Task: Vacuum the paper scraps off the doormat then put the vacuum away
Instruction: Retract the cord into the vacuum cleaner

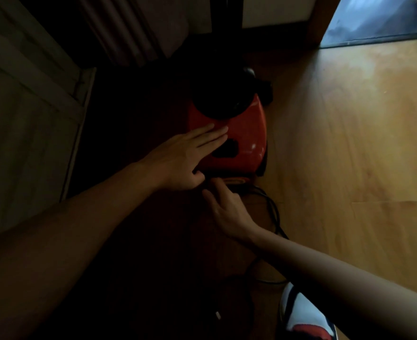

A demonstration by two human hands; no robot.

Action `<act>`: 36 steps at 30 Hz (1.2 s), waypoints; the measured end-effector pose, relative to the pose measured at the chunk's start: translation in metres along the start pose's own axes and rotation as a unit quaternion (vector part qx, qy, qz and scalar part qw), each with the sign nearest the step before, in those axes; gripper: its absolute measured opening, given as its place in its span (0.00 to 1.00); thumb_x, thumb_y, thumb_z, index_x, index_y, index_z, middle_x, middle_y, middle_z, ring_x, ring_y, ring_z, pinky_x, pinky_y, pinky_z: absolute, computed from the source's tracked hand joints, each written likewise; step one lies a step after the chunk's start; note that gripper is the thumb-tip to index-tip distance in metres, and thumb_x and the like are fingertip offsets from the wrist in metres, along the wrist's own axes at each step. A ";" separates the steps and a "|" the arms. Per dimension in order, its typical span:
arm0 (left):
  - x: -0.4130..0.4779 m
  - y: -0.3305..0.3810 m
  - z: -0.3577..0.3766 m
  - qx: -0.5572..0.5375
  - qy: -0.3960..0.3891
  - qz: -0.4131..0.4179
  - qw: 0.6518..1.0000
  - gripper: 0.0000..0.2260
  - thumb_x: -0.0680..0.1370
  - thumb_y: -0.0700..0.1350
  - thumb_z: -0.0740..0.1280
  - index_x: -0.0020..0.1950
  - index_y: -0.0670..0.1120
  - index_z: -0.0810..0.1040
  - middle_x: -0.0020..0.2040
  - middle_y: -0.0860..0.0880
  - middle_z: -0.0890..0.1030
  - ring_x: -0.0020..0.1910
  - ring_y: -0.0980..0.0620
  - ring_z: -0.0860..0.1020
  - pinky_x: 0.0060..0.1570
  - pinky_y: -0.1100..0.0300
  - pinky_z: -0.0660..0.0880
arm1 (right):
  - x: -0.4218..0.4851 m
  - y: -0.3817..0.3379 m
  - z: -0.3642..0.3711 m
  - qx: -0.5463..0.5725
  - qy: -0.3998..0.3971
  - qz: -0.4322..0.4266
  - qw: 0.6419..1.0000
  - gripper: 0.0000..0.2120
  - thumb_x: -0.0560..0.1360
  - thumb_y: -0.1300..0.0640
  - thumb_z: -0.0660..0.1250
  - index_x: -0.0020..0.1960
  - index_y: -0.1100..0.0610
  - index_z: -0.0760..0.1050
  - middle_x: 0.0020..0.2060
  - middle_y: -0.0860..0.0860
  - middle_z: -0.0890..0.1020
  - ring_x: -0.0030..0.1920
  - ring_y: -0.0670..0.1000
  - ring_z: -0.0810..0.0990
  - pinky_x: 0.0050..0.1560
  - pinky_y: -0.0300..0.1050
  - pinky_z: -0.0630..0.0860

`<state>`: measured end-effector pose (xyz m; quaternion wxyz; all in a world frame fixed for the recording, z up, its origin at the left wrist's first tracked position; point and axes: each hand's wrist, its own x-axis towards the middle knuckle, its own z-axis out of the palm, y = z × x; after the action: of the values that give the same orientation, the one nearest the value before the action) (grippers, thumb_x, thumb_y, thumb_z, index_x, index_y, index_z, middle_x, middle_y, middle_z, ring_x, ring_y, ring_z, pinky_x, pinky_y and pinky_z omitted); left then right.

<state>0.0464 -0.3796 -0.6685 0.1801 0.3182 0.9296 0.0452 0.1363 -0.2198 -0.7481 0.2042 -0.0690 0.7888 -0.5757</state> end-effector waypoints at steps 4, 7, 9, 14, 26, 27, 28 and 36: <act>0.002 -0.001 0.008 -0.020 0.007 0.001 1.000 0.42 0.74 0.50 0.66 0.81 0.56 0.43 0.80 0.61 0.40 0.78 0.61 0.38 0.75 0.54 0.46 | 0.018 -0.002 0.010 0.021 -0.004 0.051 0.998 0.15 0.85 0.52 0.60 0.46 0.58 0.79 0.37 0.48 0.80 0.32 0.39 0.76 0.33 0.38 0.70; 0.002 -0.003 0.015 -0.043 0.023 0.008 0.999 0.40 0.76 0.51 0.65 0.81 0.55 0.44 0.80 0.61 0.41 0.78 0.60 0.38 0.76 0.54 0.45 | 0.026 0.010 0.024 0.091 0.006 0.113 0.989 0.16 0.84 0.53 0.62 0.40 0.54 0.79 0.32 0.45 0.78 0.28 0.37 0.75 0.33 0.38 0.69; 0.001 -0.006 0.017 -0.053 0.031 0.011 0.998 0.39 0.76 0.51 0.65 0.81 0.55 0.44 0.80 0.60 0.41 0.78 0.60 0.38 0.78 0.52 0.45 | 0.034 0.024 0.026 0.069 -0.002 0.145 0.987 0.11 0.84 0.54 0.62 0.49 0.56 0.81 0.43 0.50 0.84 0.41 0.43 0.82 0.44 0.45 0.78; 0.003 -0.008 0.023 -0.087 0.046 0.019 0.995 0.38 0.74 0.54 0.61 0.81 0.55 0.46 0.81 0.59 0.44 0.79 0.58 0.39 0.78 0.48 0.47 | 0.040 0.052 -0.013 -0.116 -0.024 0.206 0.971 0.17 0.84 0.62 0.59 0.71 0.66 0.70 0.68 0.62 0.75 0.68 0.61 0.75 0.66 0.48 0.72; 0.001 -0.007 0.026 -0.051 0.049 0.025 0.997 0.40 0.76 0.53 0.65 0.81 0.55 0.43 0.80 0.60 0.41 0.78 0.59 0.37 0.77 0.54 0.42 | 0.019 0.037 -0.131 -0.201 -0.058 0.248 0.946 0.21 0.83 0.43 0.61 0.36 0.56 0.71 0.30 0.48 0.73 0.26 0.45 0.68 0.27 0.39 0.65; 0.001 -0.007 0.026 -0.046 0.046 0.026 0.998 0.41 0.76 0.53 0.65 0.81 0.55 0.42 0.80 0.59 0.40 0.78 0.59 0.37 0.77 0.54 0.42 | 0.017 0.031 -0.134 -0.087 -0.039 0.279 0.955 0.19 0.83 0.46 0.62 0.39 0.57 0.73 0.29 0.48 0.71 0.26 0.45 0.66 0.27 0.39 0.63; 0.001 -0.006 0.026 -0.040 0.044 0.027 0.998 0.41 0.76 0.54 0.65 0.81 0.54 0.42 0.80 0.59 0.40 0.78 0.58 0.37 0.77 0.54 0.42 | 0.013 0.023 -0.135 0.017 -0.026 0.308 0.951 0.16 0.83 0.49 0.62 0.43 0.58 0.75 0.30 0.49 0.71 0.26 0.44 0.65 0.28 0.39 0.62; 0.000 0.001 0.021 0.024 0.049 0.018 0.998 0.43 0.75 0.56 0.66 0.81 0.53 0.41 0.80 0.58 0.39 0.79 0.57 0.37 0.75 0.57 0.42 | -0.022 -0.006 -0.121 0.357 -0.078 0.306 0.879 0.08 0.84 0.61 0.56 0.55 0.60 0.73 0.34 0.49 0.73 0.33 0.47 0.70 0.36 0.40 0.71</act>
<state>0.0550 -0.3797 -0.6880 0.1261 0.3367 0.9322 0.0421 0.1073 -0.1076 -0.7064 0.4414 0.2088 0.4929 -0.7201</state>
